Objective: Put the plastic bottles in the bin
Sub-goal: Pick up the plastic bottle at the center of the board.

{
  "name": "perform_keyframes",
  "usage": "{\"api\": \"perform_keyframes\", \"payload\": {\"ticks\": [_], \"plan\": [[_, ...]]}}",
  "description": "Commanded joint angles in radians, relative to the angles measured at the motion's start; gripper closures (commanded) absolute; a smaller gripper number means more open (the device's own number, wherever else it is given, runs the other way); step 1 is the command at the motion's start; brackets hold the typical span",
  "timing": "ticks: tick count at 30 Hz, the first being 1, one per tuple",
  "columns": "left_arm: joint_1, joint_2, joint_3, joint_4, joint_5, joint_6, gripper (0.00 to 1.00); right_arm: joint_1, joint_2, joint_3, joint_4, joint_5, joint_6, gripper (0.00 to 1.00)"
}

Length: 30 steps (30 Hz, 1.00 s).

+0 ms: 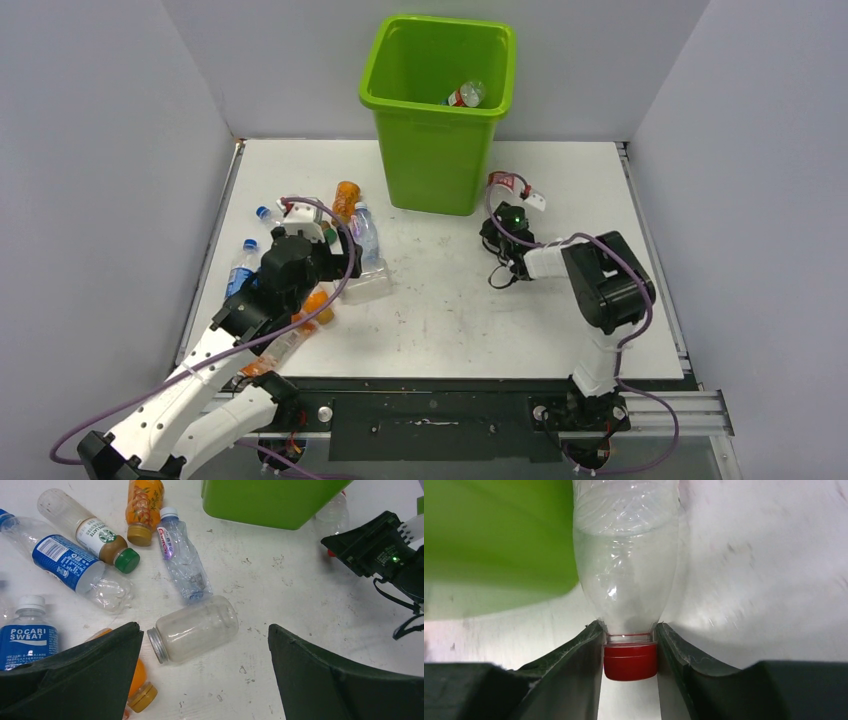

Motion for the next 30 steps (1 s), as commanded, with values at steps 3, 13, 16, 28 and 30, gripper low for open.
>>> {"api": "perform_keyframes", "payload": {"ticks": [3, 13, 16, 28, 30], "plan": [[-0.012, -0.051, -0.016, 0.066, -0.034, 0.029, 0.03, 0.069, -0.329, -0.216, -0.071, -0.015, 0.039, 0.95], [-0.04, -0.089, -0.039, 0.138, 0.043, 0.095, 0.03, 0.391, -0.957, -0.282, -0.745, -0.091, -0.054, 0.95], [-0.069, -0.146, -0.098, 0.238, 0.05, 0.136, 0.04, 0.444, -1.022, -0.2, -0.93, -0.159, -0.079, 0.95], [-0.308, -0.348, -0.209, 0.49, 0.474, 0.622, 0.04, 0.564, -1.063, 0.084, -1.254, -0.402, -0.211, 0.95], [-0.365, -0.317, -0.175, 0.417, 0.465, 0.794, 0.04, 0.564, -1.02, 0.112, -1.276, -0.469, -0.258, 0.95]]}}
